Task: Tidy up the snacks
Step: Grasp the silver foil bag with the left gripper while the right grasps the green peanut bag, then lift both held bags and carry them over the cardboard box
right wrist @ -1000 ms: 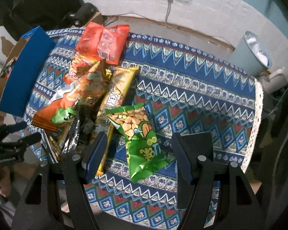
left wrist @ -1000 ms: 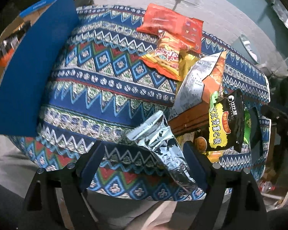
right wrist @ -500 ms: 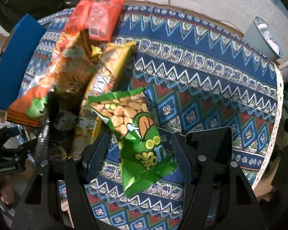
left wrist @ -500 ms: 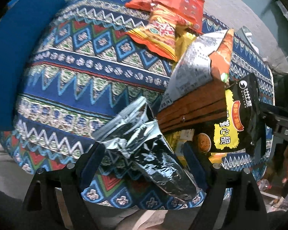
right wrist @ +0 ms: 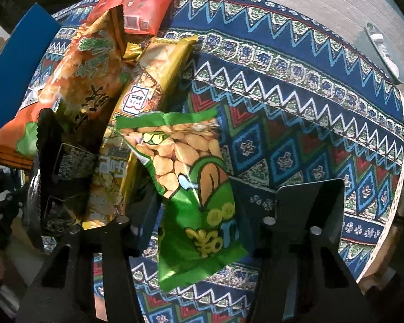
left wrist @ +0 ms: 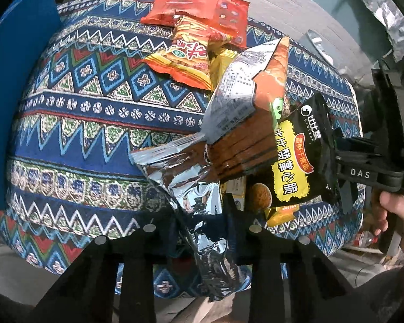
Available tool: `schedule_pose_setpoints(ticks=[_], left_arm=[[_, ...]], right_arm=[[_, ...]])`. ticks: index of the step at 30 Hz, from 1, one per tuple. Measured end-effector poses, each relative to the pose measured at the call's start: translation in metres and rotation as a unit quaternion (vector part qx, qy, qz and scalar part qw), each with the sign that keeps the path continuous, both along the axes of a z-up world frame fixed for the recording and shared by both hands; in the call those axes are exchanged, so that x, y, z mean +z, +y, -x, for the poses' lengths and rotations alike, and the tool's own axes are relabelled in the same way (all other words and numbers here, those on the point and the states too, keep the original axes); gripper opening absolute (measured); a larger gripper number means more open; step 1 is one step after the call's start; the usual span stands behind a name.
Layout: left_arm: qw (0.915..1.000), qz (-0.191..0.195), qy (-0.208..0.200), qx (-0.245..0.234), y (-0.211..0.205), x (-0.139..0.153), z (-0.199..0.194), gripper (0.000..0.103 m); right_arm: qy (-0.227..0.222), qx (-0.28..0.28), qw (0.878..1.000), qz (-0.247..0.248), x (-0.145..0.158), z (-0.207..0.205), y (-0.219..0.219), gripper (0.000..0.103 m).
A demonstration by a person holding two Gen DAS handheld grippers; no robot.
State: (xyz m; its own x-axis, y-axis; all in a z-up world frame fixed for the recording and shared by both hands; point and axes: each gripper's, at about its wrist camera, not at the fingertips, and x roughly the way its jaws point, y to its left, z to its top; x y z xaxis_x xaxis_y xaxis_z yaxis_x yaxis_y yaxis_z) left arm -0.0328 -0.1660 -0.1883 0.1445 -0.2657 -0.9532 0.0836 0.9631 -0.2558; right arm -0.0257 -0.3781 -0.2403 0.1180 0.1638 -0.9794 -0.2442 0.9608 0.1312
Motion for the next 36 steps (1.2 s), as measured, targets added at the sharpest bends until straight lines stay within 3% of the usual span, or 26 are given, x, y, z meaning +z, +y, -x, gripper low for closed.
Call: schedule_pose_setpoints(ticks=[6, 15, 22, 30, 36], left_arm=[[0.9979, -0.037, -0.043, -0.030, 0.015, 0.015, 0.000, 0.026], [0.9903, -0.083, -0.101, -0.046, 0.034, 0.040, -0.006, 0.025], [0.9822, -0.110, -0.140, -0.059, 0.045, 0.062, -0.012, 0.025], [0.9684, -0.145, -0.187, -0.079, 0.054, 0.087, -0.017, 0.025], [0.9611, -0.157, -0.208, -0.091, 0.058, 0.106, -0.021, 0.025]], right_arm=[[-0.005, -0.004, 1.000, 0.015, -0.004, 0.004, 0.021, 0.033], [-0.040, -0.034, 0.998, 0.027, 0.018, 0.009, 0.025, 0.031], [-0.072, -0.055, 0.995, 0.040, 0.047, 0.018, 0.023, 0.031], [-0.113, -0.074, 0.990, 0.029, 0.088, 0.017, 0.011, 0.031], [-0.146, -0.074, 0.986, 0.014, 0.120, 0.018, 0.026, 0.031]])
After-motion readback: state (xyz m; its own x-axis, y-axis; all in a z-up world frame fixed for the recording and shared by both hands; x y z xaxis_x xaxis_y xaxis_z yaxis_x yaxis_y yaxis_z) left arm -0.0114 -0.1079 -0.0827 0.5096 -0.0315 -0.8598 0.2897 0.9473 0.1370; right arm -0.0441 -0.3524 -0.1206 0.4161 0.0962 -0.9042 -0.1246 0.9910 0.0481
